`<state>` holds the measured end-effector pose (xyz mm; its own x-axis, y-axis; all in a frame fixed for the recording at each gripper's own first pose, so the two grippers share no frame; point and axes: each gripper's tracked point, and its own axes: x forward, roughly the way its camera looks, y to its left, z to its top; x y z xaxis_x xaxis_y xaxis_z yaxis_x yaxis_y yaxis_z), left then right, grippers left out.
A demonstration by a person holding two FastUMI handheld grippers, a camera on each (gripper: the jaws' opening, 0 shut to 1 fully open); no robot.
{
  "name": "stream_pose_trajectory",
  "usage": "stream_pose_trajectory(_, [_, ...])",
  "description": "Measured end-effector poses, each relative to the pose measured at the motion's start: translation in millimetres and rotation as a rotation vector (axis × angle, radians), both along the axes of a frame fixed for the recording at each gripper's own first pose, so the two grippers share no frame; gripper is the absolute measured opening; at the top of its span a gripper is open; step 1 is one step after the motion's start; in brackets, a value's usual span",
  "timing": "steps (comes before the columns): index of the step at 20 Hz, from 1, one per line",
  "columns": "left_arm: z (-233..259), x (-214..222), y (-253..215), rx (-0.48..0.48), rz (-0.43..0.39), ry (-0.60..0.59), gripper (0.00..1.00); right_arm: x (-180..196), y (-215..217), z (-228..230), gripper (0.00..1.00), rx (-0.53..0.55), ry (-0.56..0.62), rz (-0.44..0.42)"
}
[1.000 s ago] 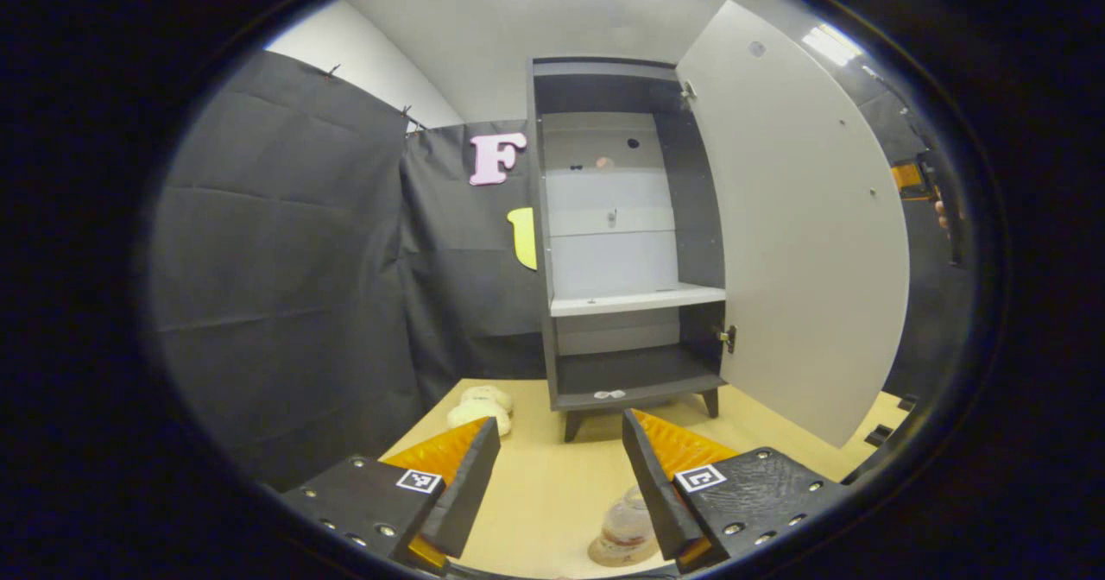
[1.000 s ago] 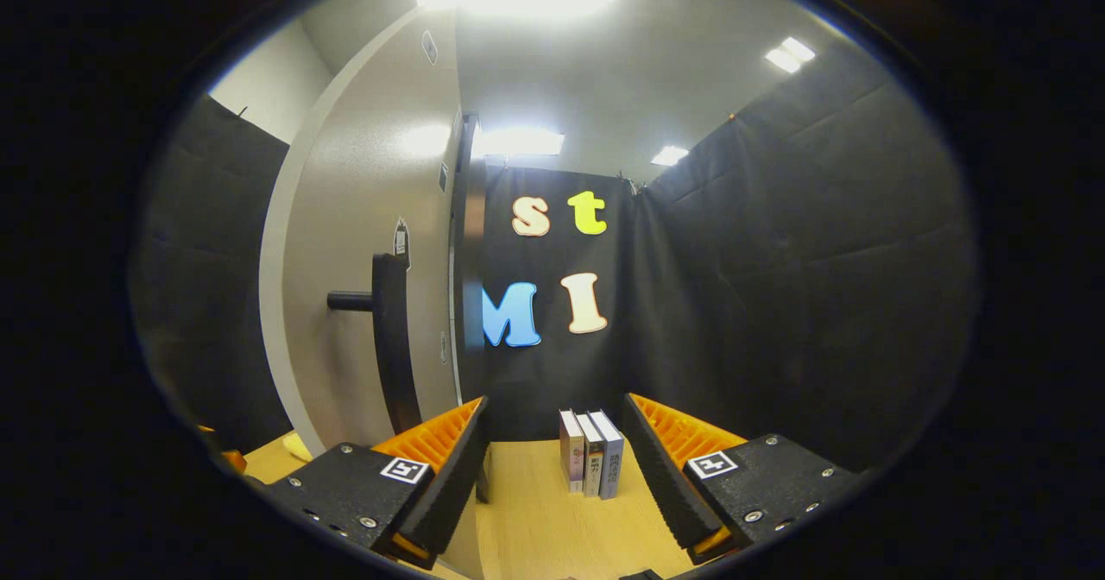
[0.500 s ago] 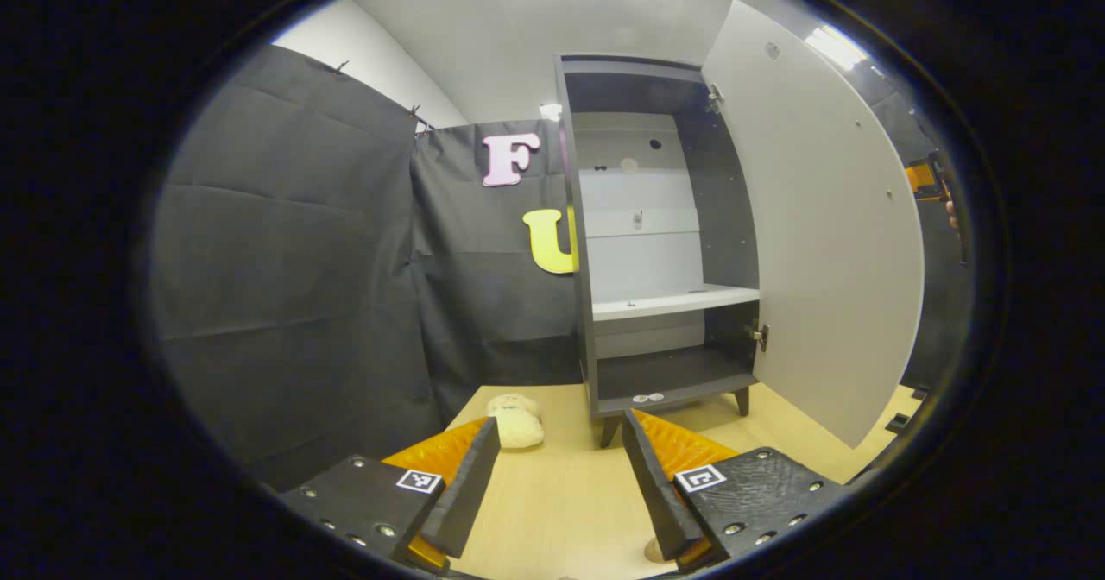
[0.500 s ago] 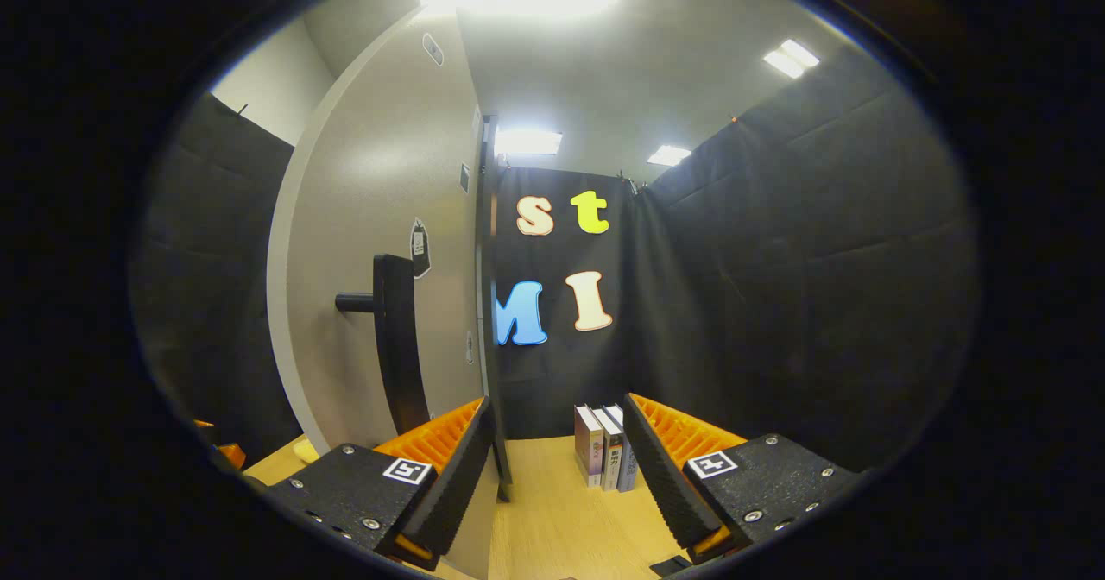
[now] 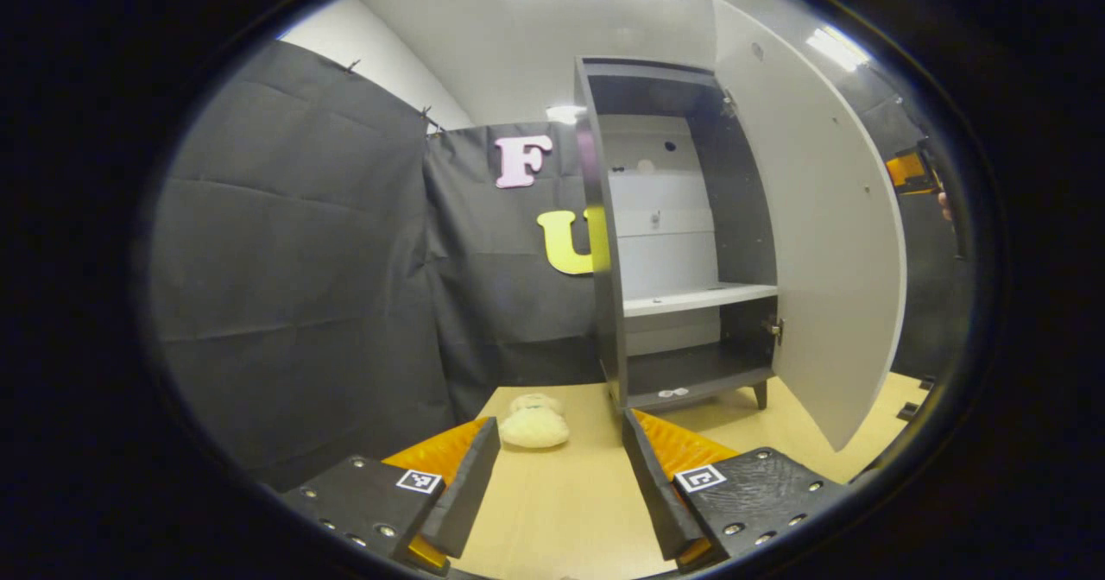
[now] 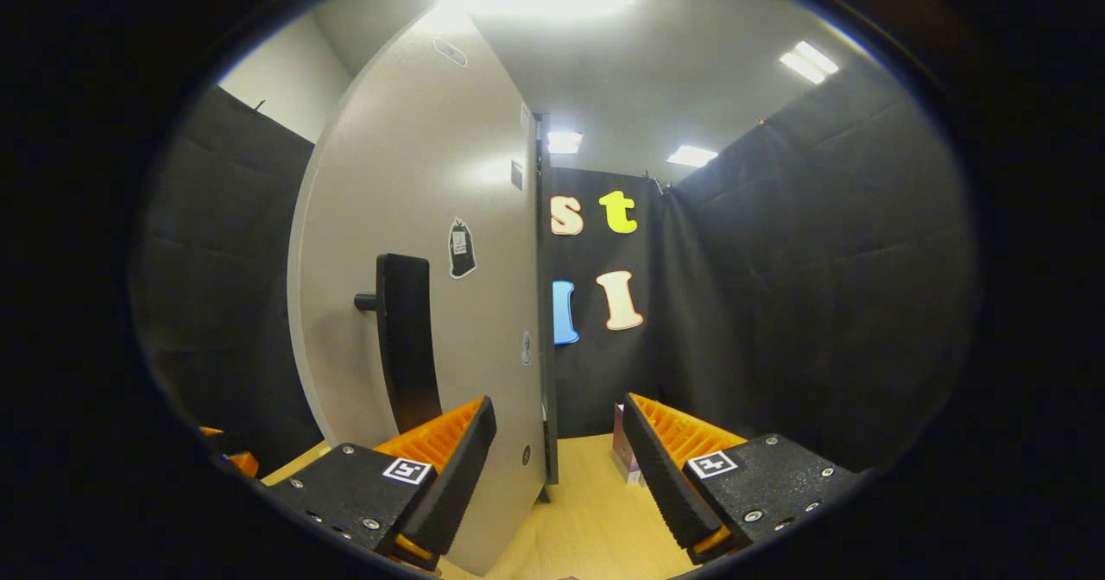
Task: Open the cabinet door with the right hand, grasp the bottle in the cabinet with the left hand and place it on the coaster, then close the cabinet door with the right hand.
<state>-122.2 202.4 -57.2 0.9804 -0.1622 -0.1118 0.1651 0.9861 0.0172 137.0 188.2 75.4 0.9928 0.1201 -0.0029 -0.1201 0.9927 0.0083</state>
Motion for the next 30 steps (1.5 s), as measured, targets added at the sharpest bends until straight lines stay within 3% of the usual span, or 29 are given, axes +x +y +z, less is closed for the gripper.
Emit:
stream_pose_trajectory(3, [-4, -3, 26, 0.0, 0.029, 0.005, 0.77, 4, 24, -1, 0.92, -0.009, -0.005, 0.03])
stream_pose_trajectory(5, [-6, -7, 42, -0.001, 0.05, 0.007, 0.87, 8, 38, 0, 0.92, -0.02, -0.013, 0.043])
stream_pose_trajectory(7, [-11, -9, 55, 0.0, 0.069, 0.018, 0.82, 9, 56, 1, 0.92, -0.025, -0.017, 0.061])
stream_pose_trajectory(9, [-12, -13, 67, 0.004, 0.087, 0.023, 0.87, 13, 71, 0, 0.93, -0.021, -0.014, 0.082])
stream_pose_trajectory(10, [-12, -15, 73, 0.007, 0.095, 0.024, 0.82, 16, 79, 1, 0.93, -0.019, -0.015, 0.092])
stream_pose_trajectory(11, [-11, -17, 78, 0.01, 0.102, 0.024, 0.87, 18, 87, 2, 0.93, -0.02, -0.017, 0.102])
stream_pose_trajectory(14, [-10, -23, 93, 0.013, 0.12, 0.022, 0.77, 31, 109, -6, 0.94, -0.026, -0.012, 0.141])
stream_pose_trajectory(16, [-8, -26, 100, 0.006, 0.128, 0.021, 0.77, 37, 125, -12, 0.94, -0.032, -0.007, 0.174])
stream_pose_trajectory(17, [-9, -27, 104, 0.006, 0.134, 0.022, 0.82, 39, 131, -14, 0.94, -0.038, -0.005, 0.184])
stream_pose_trajectory(18, [-7, -27, 107, 0.006, 0.138, 0.019, 0.77, 40, 133, -16, 0.92, -0.044, -0.004, 0.185])
stream_pose_trajectory(22, [-5, -24, 114, -0.01, 0.148, 0.017, 0.86, 36, 135, -17, 0.95, -0.045, -0.003, 0.183])
stream_pose_trajectory(28, [6, -22, 109, 0.001, 0.161, 0.0, 0.82, 23, 99, -18, 0.95, -0.03, -0.019, 0.149])
stream_pose_trajectory(29, [11, -22, 102, 0.003, 0.159, -0.002, 0.77, 19, 88, -19, 0.95, -0.026, -0.018, 0.143])
stream_pose_trajectory(30, [16, -22, 94, 0.0, 0.156, -0.002, 0.81, 16, 79, -19, 0.95, -0.017, -0.015, 0.143])
